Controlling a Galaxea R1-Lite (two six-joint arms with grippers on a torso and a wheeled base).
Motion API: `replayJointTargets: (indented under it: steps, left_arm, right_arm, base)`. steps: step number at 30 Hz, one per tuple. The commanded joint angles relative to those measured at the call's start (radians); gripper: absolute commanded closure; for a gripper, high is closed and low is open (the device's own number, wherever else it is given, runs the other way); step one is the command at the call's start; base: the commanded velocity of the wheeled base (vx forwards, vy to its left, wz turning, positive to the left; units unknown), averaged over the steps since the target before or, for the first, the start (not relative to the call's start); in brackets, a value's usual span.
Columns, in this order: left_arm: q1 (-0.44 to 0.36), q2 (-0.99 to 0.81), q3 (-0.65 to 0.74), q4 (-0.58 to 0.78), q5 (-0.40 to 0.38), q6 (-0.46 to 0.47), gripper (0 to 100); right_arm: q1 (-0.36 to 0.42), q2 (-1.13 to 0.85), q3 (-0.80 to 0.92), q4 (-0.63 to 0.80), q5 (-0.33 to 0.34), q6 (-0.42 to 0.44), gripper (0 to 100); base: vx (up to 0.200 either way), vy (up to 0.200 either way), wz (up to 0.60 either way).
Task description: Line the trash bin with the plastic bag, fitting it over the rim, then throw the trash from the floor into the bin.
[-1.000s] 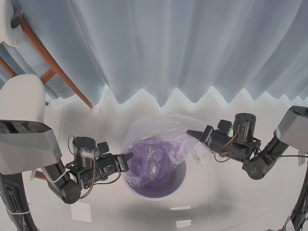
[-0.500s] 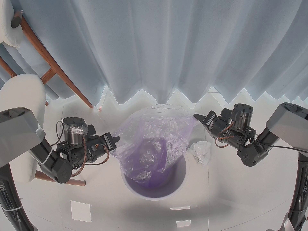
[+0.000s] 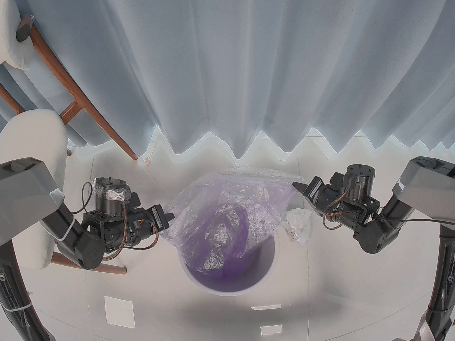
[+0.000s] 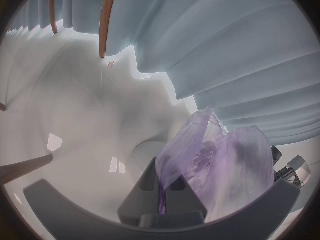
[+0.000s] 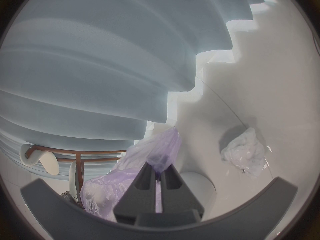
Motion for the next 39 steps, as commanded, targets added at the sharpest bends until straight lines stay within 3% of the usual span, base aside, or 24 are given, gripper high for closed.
replayJointTargets:
  steps: [1, 3, 4, 6, 9, 11, 19, 23, 28, 36, 37, 39]
  left_arm:
    - [0.001, -0.028, 0.013, 0.001, -0.001, 0.000, 100]
    - [-0.005, -0.034, 0.023, 0.001, -0.001, 0.001, 100]
    - [-0.007, -0.037, 0.026, 0.001, -0.001, 0.003, 100]
    - [-0.010, -0.041, 0.036, 0.001, -0.001, 0.007, 100]
    - [-0.013, -0.054, 0.045, 0.001, -0.002, 0.021, 100]
    - [-0.021, -0.061, 0.052, 0.001, -0.001, 0.023, 100]
    - [-0.041, -0.067, 0.068, -0.001, 0.001, 0.026, 100]
    - [-0.041, -0.080, 0.069, 0.001, 0.001, 0.026, 100]
    - [-0.042, -0.104, 0.078, 0.001, 0.001, 0.027, 100]
    - [-0.045, -0.110, 0.080, 0.001, -0.001, 0.029, 100]
    - [-0.045, -0.110, 0.080, 0.001, -0.001, 0.029, 100]
    - [-0.042, -0.107, 0.080, 0.001, -0.001, 0.030, 100]
  right_arm:
    - [0.011, -0.051, 0.053, -0.003, -0.002, 0.001, 100]
    - [0.022, -0.066, 0.078, 0.001, -0.022, -0.004, 100]
    - [0.028, -0.071, 0.084, -0.003, -0.039, -0.003, 0]
    - [0.039, -0.100, 0.096, -0.016, -0.066, 0.025, 0]
    - [0.108, -0.204, 0.141, -0.010, -0.060, 0.175, 0]
    - [0.152, -0.252, 0.148, 0.000, -0.043, 0.223, 0]
    - [0.269, -0.249, 0.041, 0.187, -0.039, 0.243, 0]
    - [0.275, -0.175, -0.065, 0.299, -0.066, 0.247, 0]
    - [0.270, -0.082, -0.185, 0.334, -0.103, 0.249, 0]
    - [0.270, -0.031, -0.295, 0.423, -0.103, 0.251, 0]
    - [0.270, -0.029, -0.297, 0.423, -0.103, 0.251, 100]
    - [0.272, -0.031, -0.295, 0.437, -0.106, 0.247, 100]
  base:
    - [0.000, 0.000, 0.00]
    - [0.000, 0.000, 0.00]
    - [0.000, 0.000, 0.00]
    - [0.000, 0.000, 0.00]
    - [0.000, 0.000, 0.00]
    - [0.000, 0.000, 0.00]
    - [0.000, 0.000, 0.00]
    - [0.000, 0.000, 0.00]
    - [0.000, 0.000, 0.00]
    - [0.000, 0.000, 0.00]
    - [0.000, 0.000, 0.00]
    - [0.000, 0.000, 0.00]
